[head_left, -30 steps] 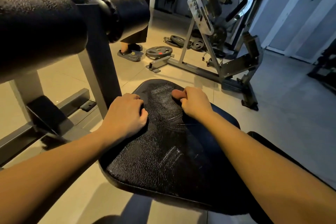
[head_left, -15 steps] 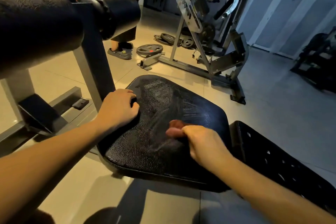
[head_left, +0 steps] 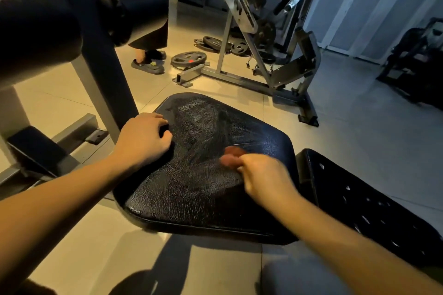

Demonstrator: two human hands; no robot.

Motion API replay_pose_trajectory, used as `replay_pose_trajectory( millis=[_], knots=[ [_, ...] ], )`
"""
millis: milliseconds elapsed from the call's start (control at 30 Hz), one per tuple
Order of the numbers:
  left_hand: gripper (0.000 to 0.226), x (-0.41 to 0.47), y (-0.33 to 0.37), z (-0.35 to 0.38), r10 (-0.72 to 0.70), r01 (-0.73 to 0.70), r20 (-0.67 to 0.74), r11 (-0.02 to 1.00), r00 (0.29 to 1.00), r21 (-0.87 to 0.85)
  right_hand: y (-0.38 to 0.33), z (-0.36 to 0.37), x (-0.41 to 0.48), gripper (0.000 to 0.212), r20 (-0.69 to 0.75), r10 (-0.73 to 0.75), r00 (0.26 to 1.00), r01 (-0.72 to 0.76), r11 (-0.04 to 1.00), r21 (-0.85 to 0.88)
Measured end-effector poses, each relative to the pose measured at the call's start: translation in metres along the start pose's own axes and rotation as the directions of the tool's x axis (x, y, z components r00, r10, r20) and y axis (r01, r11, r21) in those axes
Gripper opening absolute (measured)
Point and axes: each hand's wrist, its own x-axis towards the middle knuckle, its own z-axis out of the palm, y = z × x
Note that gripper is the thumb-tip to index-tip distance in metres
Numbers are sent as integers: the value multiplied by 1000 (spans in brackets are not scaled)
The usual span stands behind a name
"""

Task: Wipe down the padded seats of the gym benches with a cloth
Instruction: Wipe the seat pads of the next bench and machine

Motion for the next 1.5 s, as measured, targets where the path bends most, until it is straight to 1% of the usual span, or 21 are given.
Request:
replay_pose_trajectory(
  millis=[33,67,133,200,300,400,433,467,533,600,633,700,800,900,1000,1067,1133,1200,1300,1400,1500],
  knots=[
    [32,0,0,1,3,-3,-8,1000,1000,-8,24,-3,8,17,60,151,987,-148,987,-61],
    [31,0,0,2,2,-2,-18,1000,1000,-17,45,-6,14,19,85,293,952,-283,953,-108],
    [30,1,1,3,-1,0,-35,1000,999,-24,58,-6,21,26,57,446,893,-440,893,-93],
    [29,2,2,4,-3,3,-38,1000,999,-14,23,-3,26,26,44,404,914,-404,915,-4],
    [27,2,4,4,-36,34,-46,999,998,-32,-61,1,38,21,71,181,981,-192,964,187],
    [26,2,1,3,-99,90,-71,989,993,-116,-98,-3,42,11,59,-105,993,92,976,197],
    [27,2,0,2,-103,94,-67,986,992,-137,-90,-4,43,9,78,-135,988,117,973,201],
    [27,2,-1,1,-93,84,-56,986,994,-143,-70,-3,44,10,119,-99,988,74,978,195],
    [24,2,-2,2,-73,68,-31,989,997,-130,-11,0,50,15,161,86,983,-107,987,121],
    [22,1,-1,3,-75,71,-24,989,997,-133,47,1,54,21,123,324,938,-326,945,-9],
    [21,1,-1,2,-86,81,-33,986,996,-143,64,2,55,24,97,403,910,-400,915,-44],
    [21,3,1,2,-109,101,-45,983,993,-154,63,5,56,25,58,473,879,-474,881,-6],
    [22,5,0,6,-176,158,-64,963,982,-219,5,10,72,28,54,415,908,-418,894,161],
    [29,6,-4,8,-240,203,-98,934,966,-294,-76,13,96,23,95,154,983,-176,943,283],
    [32,5,-5,5,-249,214,-79,927,965,-308,-103,9,106,17,87,-46,995,19,957,288],
    [31,4,-3,4,-232,205,-64,936,971,-286,-69,7,99,22,130,-6,991,-31,959,281],
    [30,4,-2,4,-229,204,-61,938,971,-280,-10,8,86,25,144,138,980,-171,952,254],
    [29,4,-1,5,-235,209,-60,936,970,-283,45,9,75,24,94,301,949,-314,928,200],
    [25,5,1,3,-247,219,-63,932,967,-290,72,15,79,24,72,435,897,-436,849,300],
    [18,3,4,2,-239,215,-51,932,970,-292,49,21,90,27,12,472,881,-442,816,373],
    [18,4,4,2,-249,228,-41,931,968,-287,-7,27,114,35,-14,319,948,-294,887,356]
  ],
)
